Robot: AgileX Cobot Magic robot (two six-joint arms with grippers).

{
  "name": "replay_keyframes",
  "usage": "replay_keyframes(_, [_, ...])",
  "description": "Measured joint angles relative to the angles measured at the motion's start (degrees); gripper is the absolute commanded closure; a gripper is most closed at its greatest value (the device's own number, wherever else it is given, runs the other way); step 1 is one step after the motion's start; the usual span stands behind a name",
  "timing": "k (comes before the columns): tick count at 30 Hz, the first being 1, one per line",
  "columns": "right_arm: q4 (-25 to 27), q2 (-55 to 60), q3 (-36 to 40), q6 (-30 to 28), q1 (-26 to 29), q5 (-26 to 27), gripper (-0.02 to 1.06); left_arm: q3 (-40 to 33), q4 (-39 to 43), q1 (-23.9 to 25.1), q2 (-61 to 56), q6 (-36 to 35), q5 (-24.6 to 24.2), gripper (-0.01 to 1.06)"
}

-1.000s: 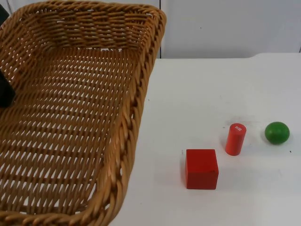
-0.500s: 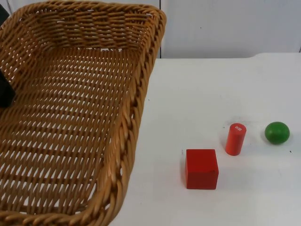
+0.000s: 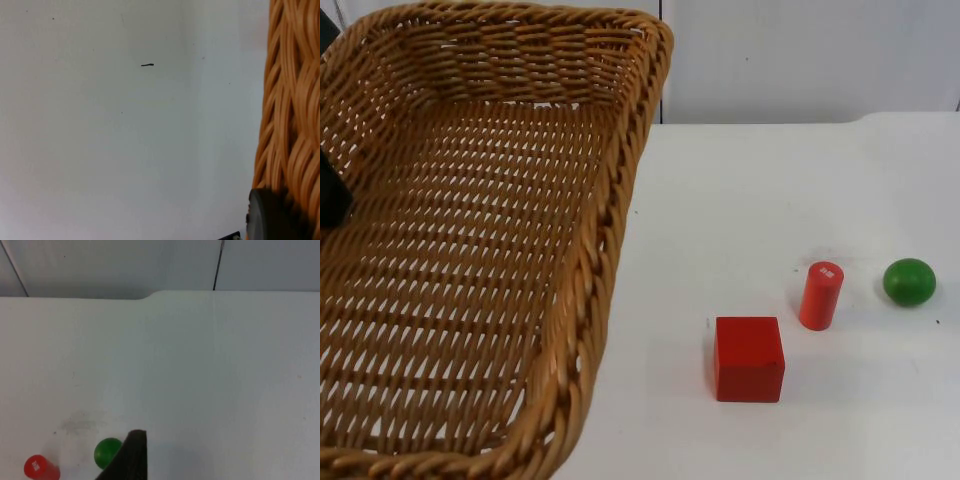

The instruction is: Pick up the basket with the left hand and place the object to the left of the red cylinder into the basket with the right hand.

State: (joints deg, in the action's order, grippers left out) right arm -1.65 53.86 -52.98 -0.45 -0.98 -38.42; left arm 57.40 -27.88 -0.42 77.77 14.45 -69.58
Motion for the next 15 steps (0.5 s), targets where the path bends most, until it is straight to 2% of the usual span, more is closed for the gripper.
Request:
replay_keyframes(3, [0.12, 2.14, -2.22, -0.69, 0.00, -0.12, -0.01, 0.00, 0.00, 0.00, 0.00, 0.00, 0.00, 1.05])
replay_keyframes(11, [0.75, 7.33, -7.42, -7.06, 0.00, -1.14, -0.01, 0.00, 0.00, 0.00, 0.00, 0.00, 0.00, 1.05])
replay_keyframes(15, [3.87, 9.69, -9.25, -11.77, 0.00, -1.96, -0.01, 0.00, 0.00, 0.00, 0.00, 0.00, 0.00, 1.05])
